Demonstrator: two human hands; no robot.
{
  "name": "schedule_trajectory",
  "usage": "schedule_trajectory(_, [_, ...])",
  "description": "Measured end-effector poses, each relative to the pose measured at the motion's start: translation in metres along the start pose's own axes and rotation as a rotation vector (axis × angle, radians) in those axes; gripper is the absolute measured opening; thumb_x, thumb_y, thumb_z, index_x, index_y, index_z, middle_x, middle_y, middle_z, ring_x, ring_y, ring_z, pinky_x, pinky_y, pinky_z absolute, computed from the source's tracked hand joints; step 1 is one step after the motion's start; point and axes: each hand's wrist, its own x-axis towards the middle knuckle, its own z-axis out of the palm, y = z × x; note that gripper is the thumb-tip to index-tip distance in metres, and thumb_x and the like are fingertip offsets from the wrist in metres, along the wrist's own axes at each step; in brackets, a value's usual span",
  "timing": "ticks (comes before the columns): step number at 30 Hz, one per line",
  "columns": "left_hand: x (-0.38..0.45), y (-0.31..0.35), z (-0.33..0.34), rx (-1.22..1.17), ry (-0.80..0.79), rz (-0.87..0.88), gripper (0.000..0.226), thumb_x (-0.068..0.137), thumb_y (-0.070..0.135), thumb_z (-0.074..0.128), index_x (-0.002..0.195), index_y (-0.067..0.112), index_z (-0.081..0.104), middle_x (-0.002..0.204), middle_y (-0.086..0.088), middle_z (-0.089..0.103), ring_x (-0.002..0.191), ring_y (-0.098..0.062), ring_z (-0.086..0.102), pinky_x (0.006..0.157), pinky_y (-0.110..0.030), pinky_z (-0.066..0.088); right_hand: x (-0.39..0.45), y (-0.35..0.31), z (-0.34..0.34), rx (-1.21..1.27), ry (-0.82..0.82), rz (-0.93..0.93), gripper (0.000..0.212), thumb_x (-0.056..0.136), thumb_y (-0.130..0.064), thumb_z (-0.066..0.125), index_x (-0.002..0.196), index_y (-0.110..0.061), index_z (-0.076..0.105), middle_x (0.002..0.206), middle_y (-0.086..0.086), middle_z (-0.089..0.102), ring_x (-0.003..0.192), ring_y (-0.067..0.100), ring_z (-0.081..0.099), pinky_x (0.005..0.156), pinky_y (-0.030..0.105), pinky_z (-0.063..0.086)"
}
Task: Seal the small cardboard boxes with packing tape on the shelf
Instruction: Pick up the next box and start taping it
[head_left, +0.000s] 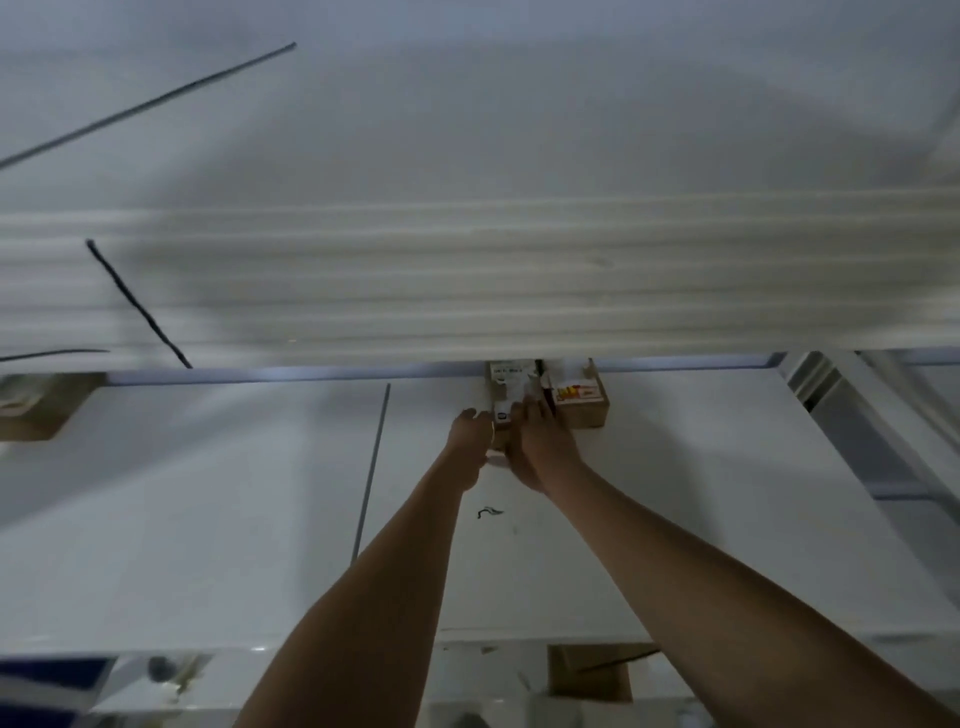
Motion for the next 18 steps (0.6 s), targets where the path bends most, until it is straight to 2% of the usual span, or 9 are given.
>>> schedule_trajectory(2, [-0.001,-0.008,-0.001,-0.035,-0.032,-0.045,0.027,0.098,0.017,0.044,0.119,0.007,0.058,0.116,-0.014,0.060,0.093,-0.028,0.061,0.092,-0.043,0.051,-0.015,-0.006,-0.001,0.033,0.003,-0.004,0.056,0.097,-0.041,0.051,0.140,-0.006,0.038,0.148,0.017,0.036,0.139,0.035,0.032,0.112,0.047,0.036])
schedule_trajectory(3, [-0.005,-0.011,0.000,-0.039,-0.024,-0.048,0.024,0.098,0.017,0.045,0.113,0.007,0.060,0.106,-0.013,0.062,0.084,-0.025,0.059,0.082,-0.040,0.054,-0.022,-0.008,-0.003,0.054,-0.005,0.000,0.052,0.098,-0.039,0.050,0.138,-0.007,0.040,0.145,0.015,0.039,0.137,0.033,0.036,0.108,0.045,0.040])
schedule_trajectory(5, [-0.019,-0.010,0.002,-0.019,-0.012,-0.048,0.022,0.098,0.013,0.045,0.108,0.005,0.062,0.090,-0.011,0.063,0.076,-0.023,0.057,0.065,-0.033,0.050,-0.034,-0.009,-0.005,0.120,-0.034,0.020,0.048,0.099,-0.035,0.049,0.138,-0.008,0.040,0.144,0.013,0.040,0.134,0.030,0.039,0.098,0.043,0.047])
schedule_trajectory(7, [-0.029,-0.010,0.004,0.061,-0.027,-0.057,0.023,0.098,0.008,0.042,0.106,0.002,0.063,0.086,-0.011,0.061,0.072,-0.023,0.055,0.060,-0.032,0.047,-0.044,-0.009,-0.006,0.203,-0.058,0.043,0.052,0.099,-0.034,0.051,0.140,-0.007,0.038,0.147,0.013,0.036,0.135,0.030,0.038,0.095,0.044,0.049])
schedule_trajectory(9, [-0.038,-0.009,0.005,0.142,-0.053,-0.072,0.024,0.095,0.004,0.041,0.110,-0.004,0.059,0.088,-0.013,0.058,0.070,-0.023,0.054,0.059,-0.032,0.049,-0.050,-0.010,-0.008,0.254,-0.068,0.062,0.058,0.097,-0.037,0.055,0.141,-0.006,0.034,0.147,0.015,0.035,0.135,0.032,0.037,0.097,0.044,0.048])
schedule_trajectory(12, [-0.043,-0.016,0.006,0.088,-0.069,-0.091,0.031,0.084,0.013,0.053,0.111,-0.001,0.054,0.091,-0.014,0.062,0.072,-0.025,0.059,0.064,-0.038,0.059,-0.054,-0.011,-0.012,0.228,-0.085,0.111,0.078,0.091,-0.045,0.062,0.149,-0.010,0.023,0.149,0.021,0.030,0.134,0.039,0.036,0.099,0.046,0.046])
schedule_trajectory(14, [-0.055,-0.015,0.007,0.059,-0.064,-0.055,0.027,0.087,0.014,0.055,0.110,-0.001,0.055,0.089,-0.011,0.064,0.073,-0.024,0.060,0.062,-0.034,0.057,-0.058,-0.011,-0.016,0.224,-0.081,0.153,0.087,0.089,-0.048,0.064,0.153,-0.014,0.015,0.150,0.023,0.029,0.129,0.040,0.042,0.095,0.047,0.049])
schedule_trajectory(16, [-0.068,-0.016,0.006,-0.012,-0.011,-0.028,0.011,0.096,0.008,0.043,0.097,0.007,0.054,0.087,-0.009,0.065,0.072,-0.023,0.060,0.064,-0.033,0.050,-0.064,-0.010,-0.018,0.294,-0.064,0.221,0.094,0.087,-0.047,0.070,0.153,-0.013,0.012,0.143,0.022,0.036,0.119,0.039,0.053,0.089,0.046,0.052])
schedule_trajectory(18, [-0.079,-0.021,0.003,-0.069,0.019,-0.020,0.022,0.098,0.003,0.032,0.104,0.015,0.050,0.097,-0.011,0.069,0.082,-0.027,0.064,0.076,-0.039,0.050,-0.071,-0.007,-0.021,0.410,-0.050,0.312,0.097,0.085,-0.042,0.075,0.154,-0.013,0.013,0.135,0.019,0.043,0.114,0.037,0.059,0.086,0.045,0.052])
